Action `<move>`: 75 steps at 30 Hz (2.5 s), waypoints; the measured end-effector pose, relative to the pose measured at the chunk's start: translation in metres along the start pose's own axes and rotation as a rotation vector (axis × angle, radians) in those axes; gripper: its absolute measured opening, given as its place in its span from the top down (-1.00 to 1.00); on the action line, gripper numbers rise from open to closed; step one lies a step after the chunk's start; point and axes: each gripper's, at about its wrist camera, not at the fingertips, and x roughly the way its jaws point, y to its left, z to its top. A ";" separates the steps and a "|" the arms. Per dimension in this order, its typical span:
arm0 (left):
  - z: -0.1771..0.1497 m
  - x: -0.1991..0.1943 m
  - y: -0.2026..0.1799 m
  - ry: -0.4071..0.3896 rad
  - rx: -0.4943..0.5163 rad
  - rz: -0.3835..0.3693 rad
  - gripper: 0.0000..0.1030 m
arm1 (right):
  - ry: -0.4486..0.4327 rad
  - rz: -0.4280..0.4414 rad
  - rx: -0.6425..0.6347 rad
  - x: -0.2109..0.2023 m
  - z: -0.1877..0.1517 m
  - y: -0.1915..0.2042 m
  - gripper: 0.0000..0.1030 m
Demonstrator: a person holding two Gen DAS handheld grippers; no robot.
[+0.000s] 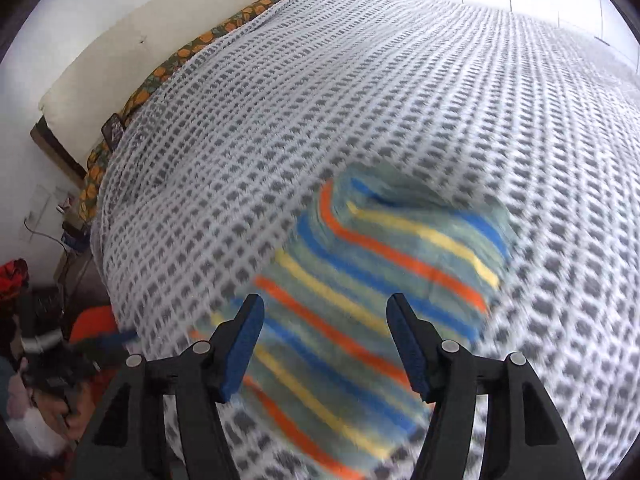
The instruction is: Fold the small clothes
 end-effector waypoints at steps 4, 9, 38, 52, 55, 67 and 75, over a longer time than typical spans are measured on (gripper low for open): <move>0.024 0.037 -0.041 0.032 0.121 0.007 -0.51 | -0.030 0.007 -0.034 -0.025 -0.061 0.010 0.16; 0.025 0.110 -0.053 0.208 0.213 0.146 0.89 | -0.026 0.036 -0.057 -0.005 -0.085 0.020 0.56; 0.046 0.081 -0.091 0.081 0.236 0.051 0.03 | 0.006 0.347 0.255 -0.093 -0.032 -0.066 -0.02; 0.001 0.133 -0.101 0.170 0.371 0.151 0.05 | 0.149 0.166 0.663 0.078 0.093 -0.151 -0.01; 0.001 0.134 -0.095 0.165 0.341 0.129 0.03 | 0.138 0.124 0.505 0.050 0.115 -0.131 -0.01; 0.000 0.138 -0.094 0.154 0.341 0.122 0.02 | 0.513 -0.227 -0.293 0.129 0.144 -0.045 0.76; 0.001 0.139 -0.094 0.166 0.338 0.124 0.01 | 0.311 -0.296 -0.283 0.111 0.157 -0.037 0.74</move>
